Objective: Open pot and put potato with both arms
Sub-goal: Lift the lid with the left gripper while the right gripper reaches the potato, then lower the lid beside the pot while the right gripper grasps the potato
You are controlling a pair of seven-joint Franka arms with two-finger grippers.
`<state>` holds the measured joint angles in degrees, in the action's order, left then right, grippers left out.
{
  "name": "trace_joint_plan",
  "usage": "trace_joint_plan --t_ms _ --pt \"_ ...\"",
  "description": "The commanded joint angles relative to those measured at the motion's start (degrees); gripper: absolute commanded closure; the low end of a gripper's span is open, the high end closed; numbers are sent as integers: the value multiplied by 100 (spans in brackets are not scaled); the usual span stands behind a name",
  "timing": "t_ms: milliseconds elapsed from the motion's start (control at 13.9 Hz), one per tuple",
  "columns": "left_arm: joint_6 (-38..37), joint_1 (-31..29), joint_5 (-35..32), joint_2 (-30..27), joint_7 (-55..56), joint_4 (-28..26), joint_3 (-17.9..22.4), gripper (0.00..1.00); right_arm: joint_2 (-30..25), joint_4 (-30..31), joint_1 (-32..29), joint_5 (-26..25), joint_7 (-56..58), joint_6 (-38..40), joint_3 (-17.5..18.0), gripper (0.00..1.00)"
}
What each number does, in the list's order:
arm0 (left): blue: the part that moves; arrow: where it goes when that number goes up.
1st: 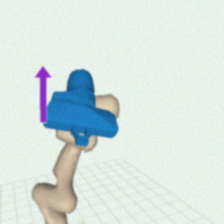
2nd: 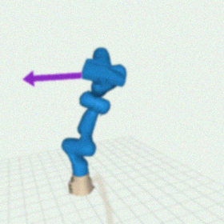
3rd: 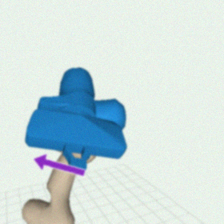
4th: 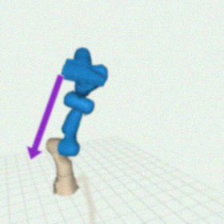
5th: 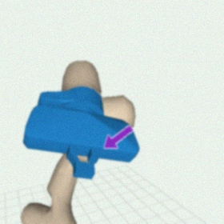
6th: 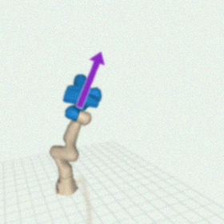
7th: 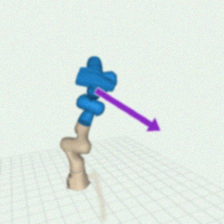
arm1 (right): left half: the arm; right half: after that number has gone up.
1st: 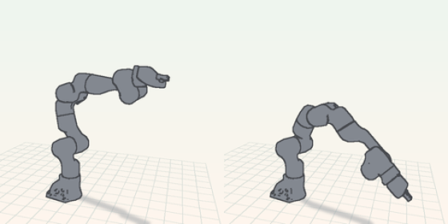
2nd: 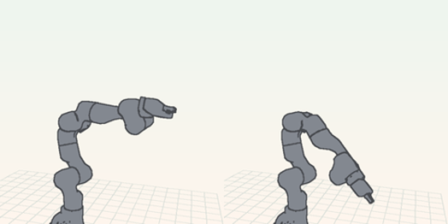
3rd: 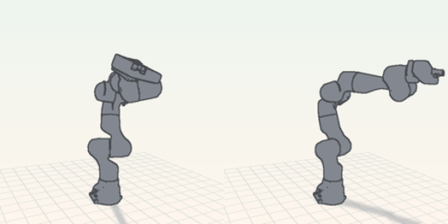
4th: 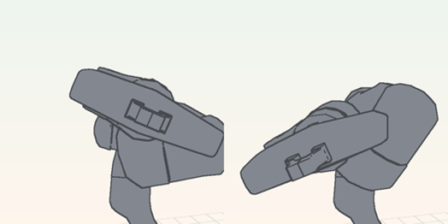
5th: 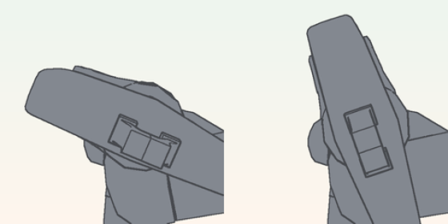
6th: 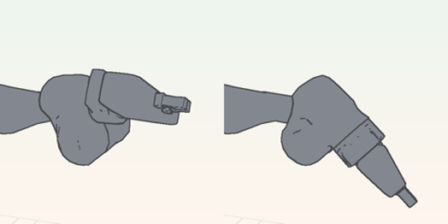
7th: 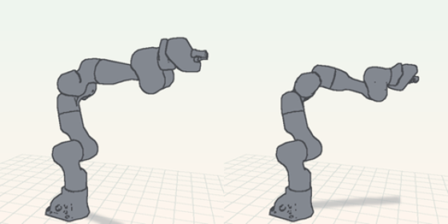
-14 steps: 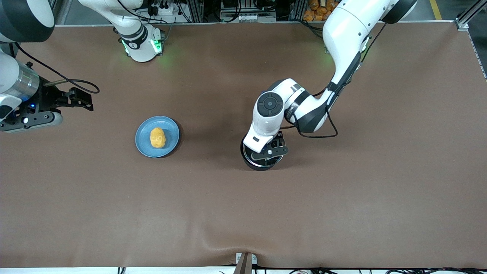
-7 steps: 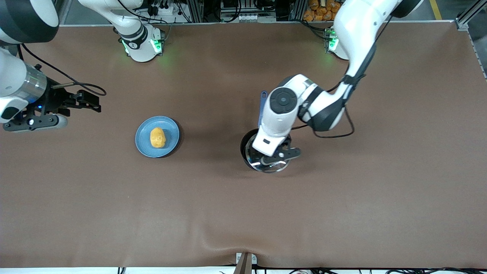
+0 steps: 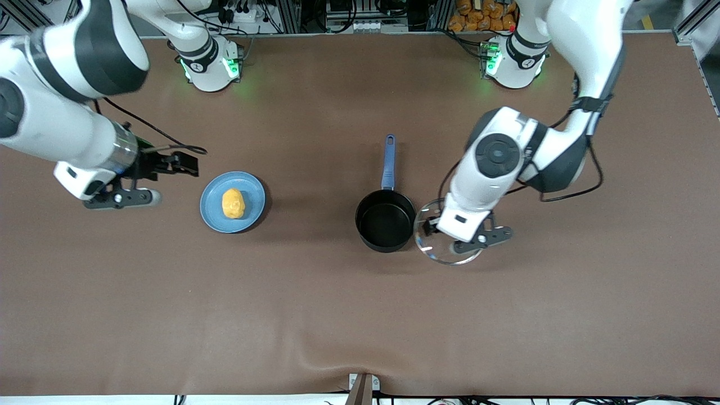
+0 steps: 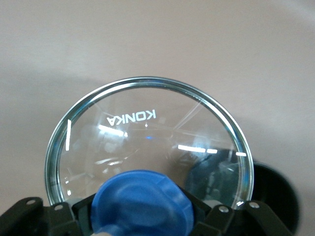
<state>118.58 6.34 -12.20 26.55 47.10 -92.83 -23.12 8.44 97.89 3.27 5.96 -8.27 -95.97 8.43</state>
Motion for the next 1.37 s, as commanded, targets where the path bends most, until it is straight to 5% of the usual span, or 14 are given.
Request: trace_joint_plan --t_ms 0,288,648,1297 --pt "331 -1279 103 -764 -639 -1173 -805 81 -246 913 129 107 -122 -728 -26 0" --pt "700 -2741 95 -942 -1649 -1921 -1590 79 -202 1898 253 72 -96 -2037 -26 0" --pt "1860 -3296 -11 -661 -2275 -2608 -1555 76 174 2505 226 -297 -104 -3153 -34 0" --pt "2467 -3385 -1434 402 -2188 -2591 -1117 76 896 2884 191 -341 -25 -4316 -52 0"
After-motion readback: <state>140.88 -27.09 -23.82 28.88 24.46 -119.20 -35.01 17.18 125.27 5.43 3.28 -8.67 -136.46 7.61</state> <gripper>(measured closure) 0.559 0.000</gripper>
